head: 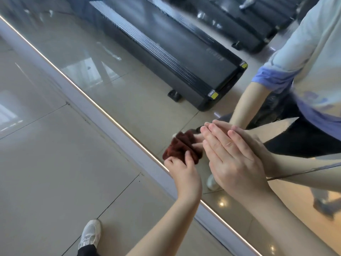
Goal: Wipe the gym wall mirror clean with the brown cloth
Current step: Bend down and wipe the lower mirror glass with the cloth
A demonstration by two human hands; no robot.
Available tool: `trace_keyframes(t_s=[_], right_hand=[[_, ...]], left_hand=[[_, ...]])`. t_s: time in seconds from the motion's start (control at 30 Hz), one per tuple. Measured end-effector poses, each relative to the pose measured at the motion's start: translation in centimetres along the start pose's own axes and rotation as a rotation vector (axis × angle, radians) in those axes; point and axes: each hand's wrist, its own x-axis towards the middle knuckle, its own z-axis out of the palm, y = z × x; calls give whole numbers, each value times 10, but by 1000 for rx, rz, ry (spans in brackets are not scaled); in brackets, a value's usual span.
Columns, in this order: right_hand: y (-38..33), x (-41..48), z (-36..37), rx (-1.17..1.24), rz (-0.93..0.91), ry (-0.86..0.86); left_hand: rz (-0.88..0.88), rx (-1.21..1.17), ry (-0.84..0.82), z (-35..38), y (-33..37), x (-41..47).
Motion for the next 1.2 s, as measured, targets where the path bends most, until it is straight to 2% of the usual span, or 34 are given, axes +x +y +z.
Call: trace_keyframes(t_s=[0.07,0.2,0.37,0.43,0.6,0.8,0.97,1.13,1.2], right_hand=[[1,-2,0,5,-5,-1],[4,-4,-1,-7,-44,-6],[3,-6,1,-32,-26,8],[2,-7,2,-54,-29,10],[4,-7,1,-37,-56,28],[3,-7,1,-18,-37,53],[5,-8,0,3,-54,46],[3,-7,3,0,-42,60],[3,-7,3,11,-42,56]], left_hand=[[-2,24,11,1,-3,4],[-152,6,127,1,2,42],[-36,-37,-35,-1,5,0],[-25,-14,-12,0,4,5],[-121,-25,109,-8,13,47],[11,-75,13,-9,17,13],[-94,-58,89,-27,17,79],[-20,-56,-44,-17,3,46],[-20,-66,-33,-18,1,44]])
